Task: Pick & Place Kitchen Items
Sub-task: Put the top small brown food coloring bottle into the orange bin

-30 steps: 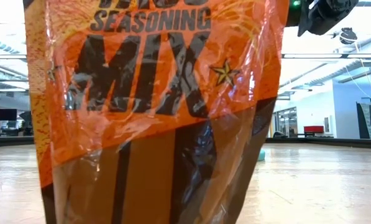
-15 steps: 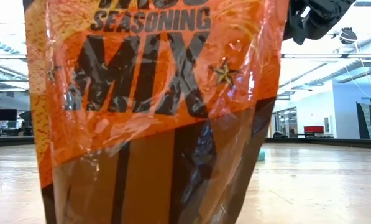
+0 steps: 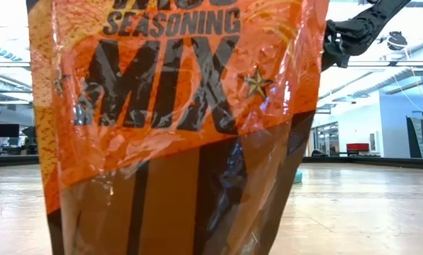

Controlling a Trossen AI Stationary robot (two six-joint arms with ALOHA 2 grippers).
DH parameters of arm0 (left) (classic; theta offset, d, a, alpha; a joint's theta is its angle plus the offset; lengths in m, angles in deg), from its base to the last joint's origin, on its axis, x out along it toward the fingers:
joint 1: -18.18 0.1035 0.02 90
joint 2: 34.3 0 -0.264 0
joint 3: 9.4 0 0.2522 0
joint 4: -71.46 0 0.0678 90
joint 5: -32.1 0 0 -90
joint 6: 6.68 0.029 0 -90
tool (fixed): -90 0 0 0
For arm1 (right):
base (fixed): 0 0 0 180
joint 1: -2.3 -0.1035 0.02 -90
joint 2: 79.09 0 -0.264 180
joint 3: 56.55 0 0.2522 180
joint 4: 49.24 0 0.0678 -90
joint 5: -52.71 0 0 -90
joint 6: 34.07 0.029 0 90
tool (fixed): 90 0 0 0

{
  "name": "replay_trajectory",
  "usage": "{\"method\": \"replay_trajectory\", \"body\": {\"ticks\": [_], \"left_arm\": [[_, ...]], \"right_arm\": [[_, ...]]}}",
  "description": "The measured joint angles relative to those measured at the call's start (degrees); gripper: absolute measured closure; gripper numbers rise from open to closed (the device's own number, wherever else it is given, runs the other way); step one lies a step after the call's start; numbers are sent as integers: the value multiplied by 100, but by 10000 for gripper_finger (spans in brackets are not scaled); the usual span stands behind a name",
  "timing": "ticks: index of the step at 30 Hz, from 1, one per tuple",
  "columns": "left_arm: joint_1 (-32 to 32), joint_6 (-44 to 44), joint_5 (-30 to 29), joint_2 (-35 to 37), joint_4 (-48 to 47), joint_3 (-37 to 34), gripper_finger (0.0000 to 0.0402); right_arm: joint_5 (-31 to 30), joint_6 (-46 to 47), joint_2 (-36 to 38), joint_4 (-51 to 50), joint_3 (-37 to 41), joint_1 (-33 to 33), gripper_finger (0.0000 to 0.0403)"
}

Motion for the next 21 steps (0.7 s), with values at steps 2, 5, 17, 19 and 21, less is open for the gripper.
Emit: {"method": "replay_trajectory", "body": {"ticks": [2,5,17,19,21], "left_arm": [[-36,13,-65,0,0,0,227],[-97,10,-140,0,-6,0,227],[-226,59,-173,0,-115,0,227],[-251,59,-173,0,-177,0,227],[-253,61,-169,0,-212,0,227]], "right_arm": [[99,103,0,-76,0,136,344],[102,134,0,-95,0,259,344],[124,353,-2,-264,0,309,309],[124,362,-2,-262,0,309,294],[124,379,-2,-262,0,309,281]]}}
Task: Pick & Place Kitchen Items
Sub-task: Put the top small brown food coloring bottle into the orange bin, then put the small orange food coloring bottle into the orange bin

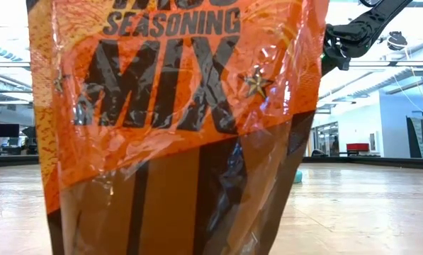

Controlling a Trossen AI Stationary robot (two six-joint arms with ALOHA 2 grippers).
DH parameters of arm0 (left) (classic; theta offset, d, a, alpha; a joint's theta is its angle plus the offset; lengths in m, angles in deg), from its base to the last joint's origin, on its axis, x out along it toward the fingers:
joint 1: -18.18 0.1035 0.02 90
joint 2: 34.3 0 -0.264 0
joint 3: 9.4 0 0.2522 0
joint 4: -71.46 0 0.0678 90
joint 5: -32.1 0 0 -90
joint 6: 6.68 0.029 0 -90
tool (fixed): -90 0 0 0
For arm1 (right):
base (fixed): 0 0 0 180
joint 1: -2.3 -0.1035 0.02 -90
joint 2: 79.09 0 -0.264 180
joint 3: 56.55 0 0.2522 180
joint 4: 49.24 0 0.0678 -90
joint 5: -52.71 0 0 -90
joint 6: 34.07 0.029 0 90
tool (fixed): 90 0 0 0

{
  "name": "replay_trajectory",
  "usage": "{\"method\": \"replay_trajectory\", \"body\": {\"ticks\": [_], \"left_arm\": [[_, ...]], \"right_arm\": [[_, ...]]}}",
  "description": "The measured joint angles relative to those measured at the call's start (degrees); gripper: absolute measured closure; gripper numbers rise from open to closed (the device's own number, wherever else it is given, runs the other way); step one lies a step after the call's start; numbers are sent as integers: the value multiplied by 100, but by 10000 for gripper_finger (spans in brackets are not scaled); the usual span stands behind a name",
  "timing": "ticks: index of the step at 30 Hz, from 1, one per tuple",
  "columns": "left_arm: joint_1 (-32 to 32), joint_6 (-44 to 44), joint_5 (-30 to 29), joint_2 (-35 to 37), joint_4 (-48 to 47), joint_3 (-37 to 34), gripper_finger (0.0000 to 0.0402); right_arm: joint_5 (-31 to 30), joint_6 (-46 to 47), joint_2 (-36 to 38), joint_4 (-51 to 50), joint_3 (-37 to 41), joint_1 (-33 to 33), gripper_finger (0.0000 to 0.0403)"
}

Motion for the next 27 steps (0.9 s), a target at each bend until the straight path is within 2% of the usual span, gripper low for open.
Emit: {"method": "replay_trajectory", "body": {"ticks": [8,12,17,24,27], "left_arm": [[-86,-56,-1,0,-128,-128,226],[-300,-107,-38,0,-687,-179,227],[-846,-520,-647,1,-1686,-179,227],[-1778,-1379,-1888,33,-3208,-179,227],[-2254,-1690,-2087,35,-3641,-179,227]], "right_arm": [[-4,1,-2,5,2,0,257],[-7,12,-2,-50,7,0,255],[-11,-12,-2,97,193,0,259],[-15,-22,-4,783,567,0,257],[-15,-24,-4,835,601,0,258]]}}
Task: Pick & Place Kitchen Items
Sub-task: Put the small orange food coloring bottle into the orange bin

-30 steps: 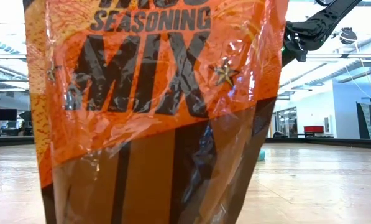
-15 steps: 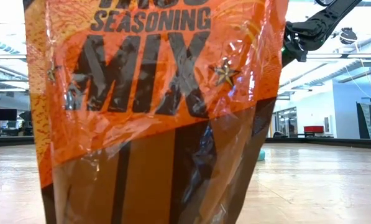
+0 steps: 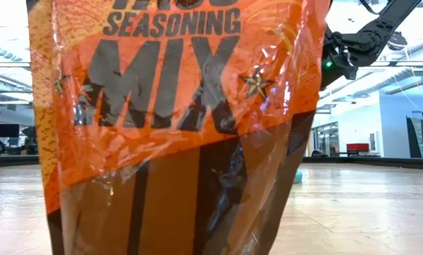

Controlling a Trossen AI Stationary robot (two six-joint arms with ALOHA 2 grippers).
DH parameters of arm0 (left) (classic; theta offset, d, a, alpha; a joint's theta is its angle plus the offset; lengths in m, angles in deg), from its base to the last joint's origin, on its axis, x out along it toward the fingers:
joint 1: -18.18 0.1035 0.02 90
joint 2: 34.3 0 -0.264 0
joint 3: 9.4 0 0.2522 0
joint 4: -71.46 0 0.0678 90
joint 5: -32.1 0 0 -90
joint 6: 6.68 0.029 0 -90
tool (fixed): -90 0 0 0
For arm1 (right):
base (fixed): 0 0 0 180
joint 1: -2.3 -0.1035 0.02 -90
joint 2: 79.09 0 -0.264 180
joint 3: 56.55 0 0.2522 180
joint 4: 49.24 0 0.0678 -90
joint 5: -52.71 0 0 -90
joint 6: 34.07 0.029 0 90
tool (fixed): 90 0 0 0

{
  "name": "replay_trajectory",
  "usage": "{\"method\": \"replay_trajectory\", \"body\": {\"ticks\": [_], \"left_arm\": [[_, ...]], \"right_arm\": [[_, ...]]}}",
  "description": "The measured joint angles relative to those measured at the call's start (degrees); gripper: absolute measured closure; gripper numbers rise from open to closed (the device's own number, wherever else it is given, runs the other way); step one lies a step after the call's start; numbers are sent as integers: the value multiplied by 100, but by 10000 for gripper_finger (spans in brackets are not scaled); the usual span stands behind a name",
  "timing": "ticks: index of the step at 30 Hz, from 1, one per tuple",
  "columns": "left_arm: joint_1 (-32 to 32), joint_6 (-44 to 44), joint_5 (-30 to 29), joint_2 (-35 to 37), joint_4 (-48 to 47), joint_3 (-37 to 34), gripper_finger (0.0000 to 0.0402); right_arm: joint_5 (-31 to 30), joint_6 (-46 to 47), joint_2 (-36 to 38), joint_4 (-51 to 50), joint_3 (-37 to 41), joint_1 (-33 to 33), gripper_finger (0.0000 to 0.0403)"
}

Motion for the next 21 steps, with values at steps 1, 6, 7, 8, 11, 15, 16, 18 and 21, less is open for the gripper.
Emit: {"method": "replay_trajectory", "body": {"ticks": [1,6,7,8,11,15,16,18,21], "left_arm": [[-178,-124,-67,0,-119,-2,227],[-1074,-692,-602,2,-640,-40,227],[-1244,-747,-654,2,-636,-90,227],[-1433,-773,-654,4,-588,-163,227],[-1943,-946,-597,4,-393,-528,227],[-2467,-1472,-575,4,177,-1138,227],[-2588,-1603,-551,4,334,-1257,227],[-2823,-1730,-489,4,714,-1462,227],[-3136,-1737,-470,4,1411,-1696,227]], "right_arm": [[0,0,-2,-2,0,-2,259],[8,34,0,2,0,-2,260],[9,64,0,4,0,-4,260],[11,87,0,4,0,-4,259],[11,141,0,2,1,-4,259],[13,153,0,3,1,-4,261],[13,153,0,4,2,-4,260],[13,153,0,4,0,-4,259],[13,159,0,26,2,-4,260]]}}
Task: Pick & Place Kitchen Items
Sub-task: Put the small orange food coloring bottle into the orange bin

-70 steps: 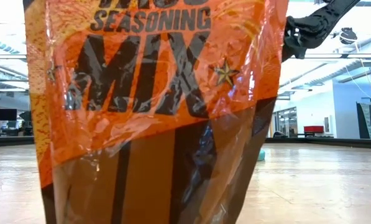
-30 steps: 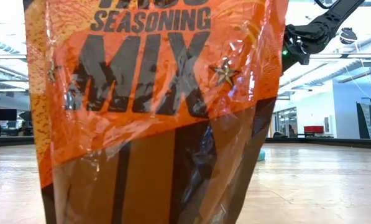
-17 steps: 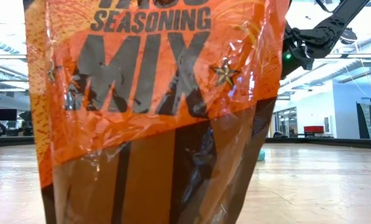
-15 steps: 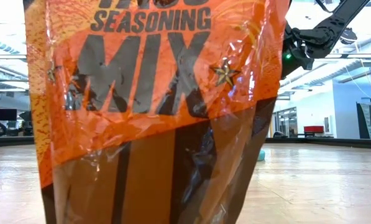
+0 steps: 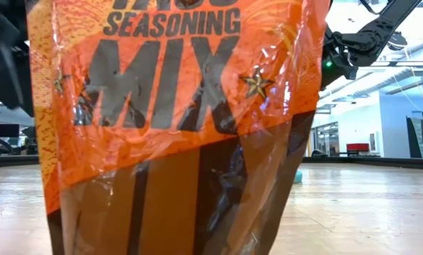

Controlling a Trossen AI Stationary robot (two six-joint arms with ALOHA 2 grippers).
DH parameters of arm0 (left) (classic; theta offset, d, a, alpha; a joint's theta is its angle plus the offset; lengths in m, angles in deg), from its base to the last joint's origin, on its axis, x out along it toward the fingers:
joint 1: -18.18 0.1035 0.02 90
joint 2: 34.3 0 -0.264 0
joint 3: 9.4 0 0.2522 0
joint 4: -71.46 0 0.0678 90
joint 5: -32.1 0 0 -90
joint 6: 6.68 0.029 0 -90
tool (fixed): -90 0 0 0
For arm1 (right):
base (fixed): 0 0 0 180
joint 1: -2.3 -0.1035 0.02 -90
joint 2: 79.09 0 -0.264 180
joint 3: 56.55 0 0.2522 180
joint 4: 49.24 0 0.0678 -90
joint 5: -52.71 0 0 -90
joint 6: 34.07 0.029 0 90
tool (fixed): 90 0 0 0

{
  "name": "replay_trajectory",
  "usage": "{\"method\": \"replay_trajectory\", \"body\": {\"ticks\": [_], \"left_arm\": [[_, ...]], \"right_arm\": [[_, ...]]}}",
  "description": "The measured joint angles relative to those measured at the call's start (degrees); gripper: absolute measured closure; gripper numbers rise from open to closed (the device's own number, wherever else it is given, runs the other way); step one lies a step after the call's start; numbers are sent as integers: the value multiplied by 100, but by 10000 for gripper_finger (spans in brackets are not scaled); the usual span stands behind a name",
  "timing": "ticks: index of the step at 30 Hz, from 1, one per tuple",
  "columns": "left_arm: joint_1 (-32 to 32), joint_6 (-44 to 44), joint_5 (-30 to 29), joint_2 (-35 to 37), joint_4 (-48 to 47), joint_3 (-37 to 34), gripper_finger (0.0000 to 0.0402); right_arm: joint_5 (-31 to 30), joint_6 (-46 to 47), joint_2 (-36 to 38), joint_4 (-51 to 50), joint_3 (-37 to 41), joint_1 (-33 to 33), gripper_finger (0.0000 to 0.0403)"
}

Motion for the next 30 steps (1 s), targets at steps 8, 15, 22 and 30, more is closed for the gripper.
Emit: {"method": "replay_trajectory", "body": {"ticks": [8,15,22,30], "left_arm": [[-680,-89,-45,0,1235,-482,227],[-917,-596,-371,0,1638,-883,227],[-1096,-662,-302,-2,2772,-1355,227],[-1209,-1162,-369,-3,3402,-1876,227]], "right_arm": [[2,60,0,123,0,0,262],[4,68,2,295,0,-13,265],[4,66,2,286,0,-13,266],[4,64,2,293,0,-13,268]]}}
